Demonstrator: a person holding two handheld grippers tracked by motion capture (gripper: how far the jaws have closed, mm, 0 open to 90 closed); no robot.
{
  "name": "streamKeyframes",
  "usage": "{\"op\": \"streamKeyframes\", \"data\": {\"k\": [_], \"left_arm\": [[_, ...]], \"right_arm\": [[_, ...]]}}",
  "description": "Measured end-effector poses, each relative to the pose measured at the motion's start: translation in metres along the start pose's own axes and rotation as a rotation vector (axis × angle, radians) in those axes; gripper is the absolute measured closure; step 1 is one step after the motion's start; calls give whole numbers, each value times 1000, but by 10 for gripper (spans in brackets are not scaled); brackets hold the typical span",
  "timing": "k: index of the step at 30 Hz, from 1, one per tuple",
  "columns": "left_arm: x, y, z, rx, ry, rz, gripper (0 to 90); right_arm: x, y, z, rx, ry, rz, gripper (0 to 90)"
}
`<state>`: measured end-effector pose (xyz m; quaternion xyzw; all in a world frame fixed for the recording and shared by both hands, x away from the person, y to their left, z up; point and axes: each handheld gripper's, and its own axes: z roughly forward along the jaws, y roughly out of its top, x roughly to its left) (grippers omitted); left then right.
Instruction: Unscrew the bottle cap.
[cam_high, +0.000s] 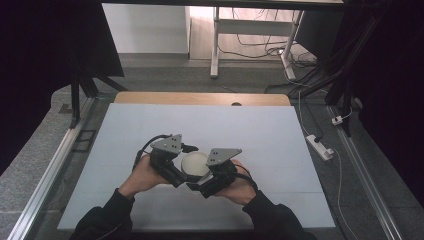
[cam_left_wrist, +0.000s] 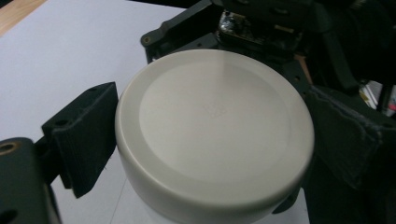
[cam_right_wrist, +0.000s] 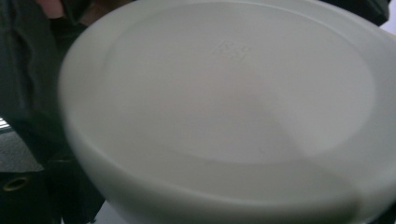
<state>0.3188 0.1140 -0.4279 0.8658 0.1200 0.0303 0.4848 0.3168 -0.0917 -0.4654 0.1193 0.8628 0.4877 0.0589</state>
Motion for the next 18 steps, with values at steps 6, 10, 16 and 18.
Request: {"op": "streamKeyframes", "data": {"k": [6, 10, 16, 18], "left_arm": [[-6, 6, 7, 16, 113, -76, 78], [-13, 10, 13, 25, 206, -121, 78], [-18, 13, 17, 24, 259, -135, 76], [-15, 13, 17, 19, 226, -140, 22]], "right_arm": [[-4, -2, 0, 4, -78, 42, 65], [-6, -2, 0, 4, -113, 61, 65], [-8, -3, -1, 4, -126, 71, 65], [-7, -2, -1, -2, -115, 69, 65]]}}
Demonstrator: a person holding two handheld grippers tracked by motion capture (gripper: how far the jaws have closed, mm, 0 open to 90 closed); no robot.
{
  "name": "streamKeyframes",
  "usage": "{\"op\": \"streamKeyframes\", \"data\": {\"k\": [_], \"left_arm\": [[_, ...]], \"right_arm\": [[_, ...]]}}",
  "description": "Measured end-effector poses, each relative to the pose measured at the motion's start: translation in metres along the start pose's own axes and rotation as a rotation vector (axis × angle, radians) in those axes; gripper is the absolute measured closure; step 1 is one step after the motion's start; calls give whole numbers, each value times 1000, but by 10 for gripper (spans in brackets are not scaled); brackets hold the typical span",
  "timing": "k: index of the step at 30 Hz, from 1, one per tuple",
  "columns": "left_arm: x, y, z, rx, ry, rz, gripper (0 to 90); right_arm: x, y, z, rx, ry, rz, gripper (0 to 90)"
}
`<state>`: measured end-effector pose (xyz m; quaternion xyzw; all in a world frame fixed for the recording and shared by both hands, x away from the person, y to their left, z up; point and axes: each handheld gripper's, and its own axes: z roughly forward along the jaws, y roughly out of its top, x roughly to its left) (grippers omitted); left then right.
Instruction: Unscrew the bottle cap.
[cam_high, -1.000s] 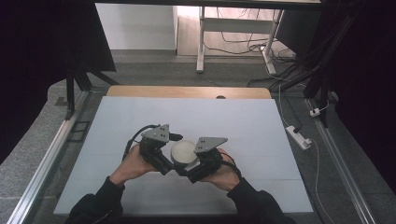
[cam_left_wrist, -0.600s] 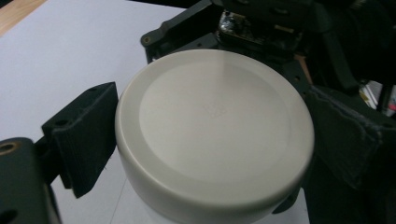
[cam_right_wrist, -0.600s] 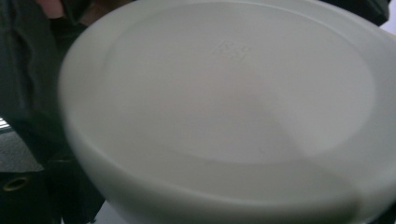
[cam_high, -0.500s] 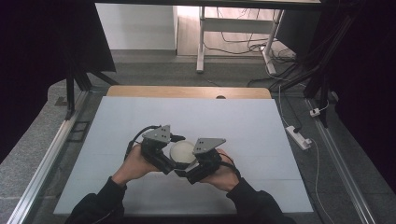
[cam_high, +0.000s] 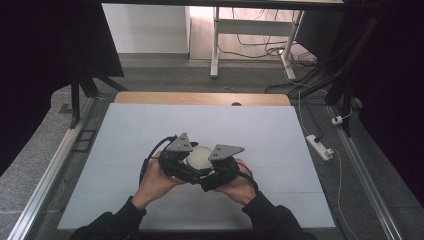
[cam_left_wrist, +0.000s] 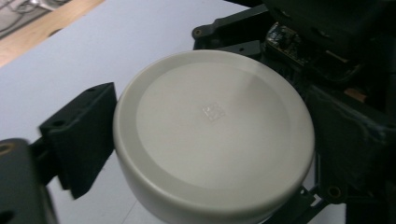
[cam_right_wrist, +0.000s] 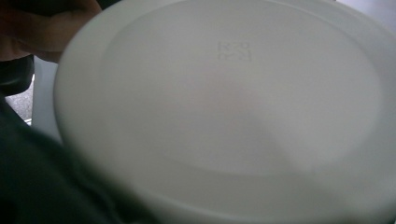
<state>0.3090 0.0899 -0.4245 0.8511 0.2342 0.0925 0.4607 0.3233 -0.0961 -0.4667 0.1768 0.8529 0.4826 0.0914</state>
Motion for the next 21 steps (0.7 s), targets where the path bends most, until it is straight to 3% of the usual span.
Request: {"op": "streamKeyframes", "data": {"k": [2, 3, 5, 9, 10, 11, 13, 17, 21], "left_arm": [[2, 2, -3, -4, -22, 2, 12], [4, 3, -8, -15, -57, 18, 0], [5, 3, -11, -19, -71, 27, 0], [13, 1, -20, -10, -131, 92, 0], [16, 0, -21, -3, -158, 109, 0], [21, -5, -22, -6, -212, 140, 0], [25, -9, -21, -16, -272, 147, 9], [26, -11, -21, -28, -320, 166, 36], [23, -13, -18, -22, -309, 196, 76]], "right_arm": [[0, 0, 0, -3, 7, -4, 65], [1, 1, 0, -9, 20, -8, 65], [1, 0, 0, -6, 37, -15, 65], [3, 0, 1, -9, 74, -30, 64], [4, 0, 1, -12, 84, -33, 64], [5, 1, 1, -14, 98, -38, 64], [6, 1, 0, -16, 122, -48, 64], [10, 2, 1, -14, 159, -75, 65], [13, 2, 3, -7, 171, -91, 65]]}}
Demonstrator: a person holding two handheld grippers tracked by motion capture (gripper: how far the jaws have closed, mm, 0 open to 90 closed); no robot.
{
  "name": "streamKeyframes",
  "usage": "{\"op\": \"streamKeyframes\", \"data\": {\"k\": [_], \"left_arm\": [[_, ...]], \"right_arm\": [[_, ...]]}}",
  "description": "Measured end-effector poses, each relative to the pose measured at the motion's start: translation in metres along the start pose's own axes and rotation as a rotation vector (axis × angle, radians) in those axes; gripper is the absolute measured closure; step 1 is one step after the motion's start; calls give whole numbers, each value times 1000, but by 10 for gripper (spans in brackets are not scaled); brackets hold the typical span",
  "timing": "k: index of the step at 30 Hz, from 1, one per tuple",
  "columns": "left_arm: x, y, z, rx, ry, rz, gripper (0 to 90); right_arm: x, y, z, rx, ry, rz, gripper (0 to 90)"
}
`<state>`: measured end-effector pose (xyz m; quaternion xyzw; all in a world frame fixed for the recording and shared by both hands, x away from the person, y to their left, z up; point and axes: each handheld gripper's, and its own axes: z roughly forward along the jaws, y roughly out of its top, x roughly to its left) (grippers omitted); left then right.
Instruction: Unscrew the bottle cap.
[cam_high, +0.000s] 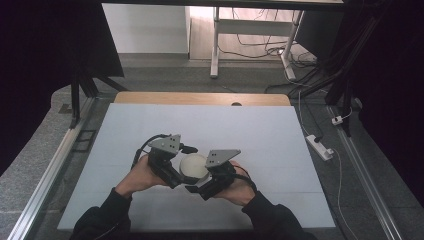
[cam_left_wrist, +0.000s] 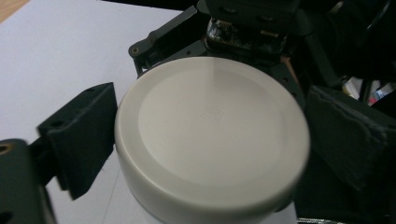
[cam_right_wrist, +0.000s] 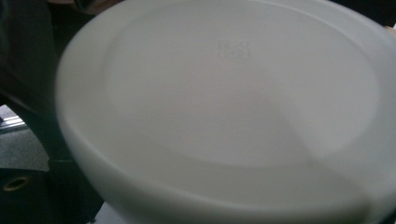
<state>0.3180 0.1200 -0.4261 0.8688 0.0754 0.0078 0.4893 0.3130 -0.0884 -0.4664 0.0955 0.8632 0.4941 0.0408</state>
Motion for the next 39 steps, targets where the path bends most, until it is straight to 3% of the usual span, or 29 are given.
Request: {"op": "streamKeyframes", "data": {"k": [4, 6, 8, 10, 11, 12, 13, 18, 25, 39], "left_arm": [[0, -1, 1, -10, 25, -15, 80], [0, 0, 2, -9, 52, -34, 80], [-1, 2, 5, 1, 86, -54, 80], [-2, 4, 7, 7, 126, -81, 81], [-4, 6, 10, 12, 167, -106, 81], [-4, 6, 10, 12, 167, -106, 81], [-5, 8, 11, 18, 189, -115, 81], [-12, 14, 16, 21, 274, -154, 81], [-13, 15, 14, -5, 279, -181, 83], [-17, 20, 6, -20, 306, -147, 84]], "right_arm": [[0, 0, 0, 3, -14, 4, 65], [-2, 0, 0, 6, -45, 21, 65], [-2, -1, 0, 11, -58, 22, 65], [-4, -1, 0, 17, -102, 35, 65], [-5, -2, 0, 15, -114, 43, 65], [-5, -2, 0, 15, -114, 43, 65], [-5, -2, 0, 19, -144, 50, 65], [-6, -1, -1, 15, -183, 61, 65], [-7, -2, -1, 14, -182, 65, 65], [-6, -2, -1, 11, -176, 69, 65]]}}
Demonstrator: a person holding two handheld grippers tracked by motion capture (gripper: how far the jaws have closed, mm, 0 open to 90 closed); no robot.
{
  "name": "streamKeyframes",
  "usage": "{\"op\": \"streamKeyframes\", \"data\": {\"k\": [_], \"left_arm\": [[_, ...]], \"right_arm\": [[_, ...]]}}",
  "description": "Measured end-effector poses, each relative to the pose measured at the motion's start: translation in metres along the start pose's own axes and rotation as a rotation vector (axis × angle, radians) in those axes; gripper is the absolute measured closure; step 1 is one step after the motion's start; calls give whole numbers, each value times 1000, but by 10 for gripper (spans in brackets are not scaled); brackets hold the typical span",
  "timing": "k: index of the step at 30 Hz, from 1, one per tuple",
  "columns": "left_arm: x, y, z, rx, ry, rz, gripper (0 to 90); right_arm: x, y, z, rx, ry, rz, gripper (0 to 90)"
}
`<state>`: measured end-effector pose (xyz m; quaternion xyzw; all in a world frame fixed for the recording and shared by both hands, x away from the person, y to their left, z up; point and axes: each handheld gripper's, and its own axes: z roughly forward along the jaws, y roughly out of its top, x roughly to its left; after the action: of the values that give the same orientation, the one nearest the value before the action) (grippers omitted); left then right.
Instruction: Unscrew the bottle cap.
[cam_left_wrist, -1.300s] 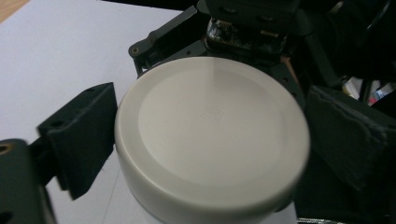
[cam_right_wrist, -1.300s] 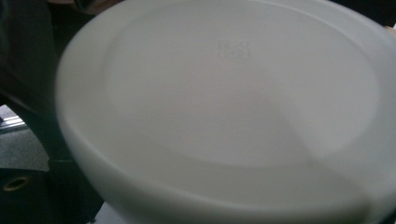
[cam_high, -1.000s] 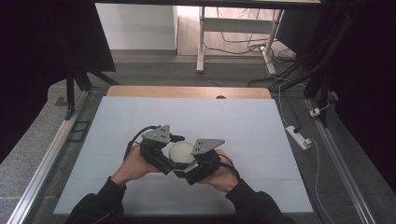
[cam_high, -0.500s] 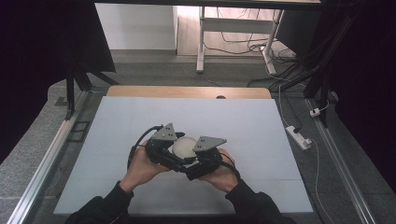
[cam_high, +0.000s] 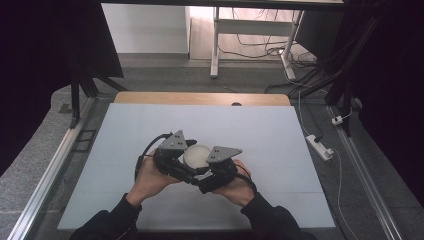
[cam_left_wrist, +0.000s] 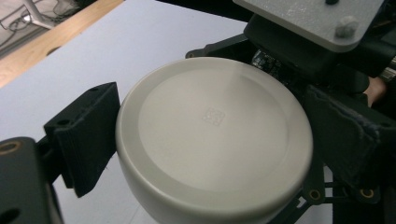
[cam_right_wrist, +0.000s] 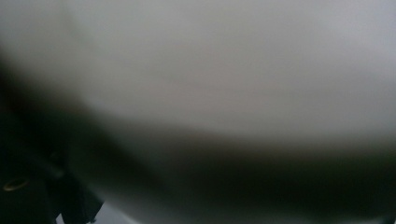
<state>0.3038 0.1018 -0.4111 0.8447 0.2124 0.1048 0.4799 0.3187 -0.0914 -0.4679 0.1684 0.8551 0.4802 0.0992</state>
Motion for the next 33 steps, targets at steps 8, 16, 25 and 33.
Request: {"op": "streamKeyframes", "data": {"k": [8, 16, 25, 33], "left_arm": [[1, 1, -5, -10, 6, -1, 83], [3, 1, -12, -21, 14, -3, 83], [5, -1, -21, -35, 18, -14, 84], [6, -7, -24, -39, 9, -27, 83]], "right_arm": [[-1, 0, 0, -2, 2, 3, 65], [-4, -2, -2, -4, -9, 8, 65], [-11, -4, -5, -2, -27, 19, 65], [-19, -5, -10, -6, -51, 36, 64]]}}
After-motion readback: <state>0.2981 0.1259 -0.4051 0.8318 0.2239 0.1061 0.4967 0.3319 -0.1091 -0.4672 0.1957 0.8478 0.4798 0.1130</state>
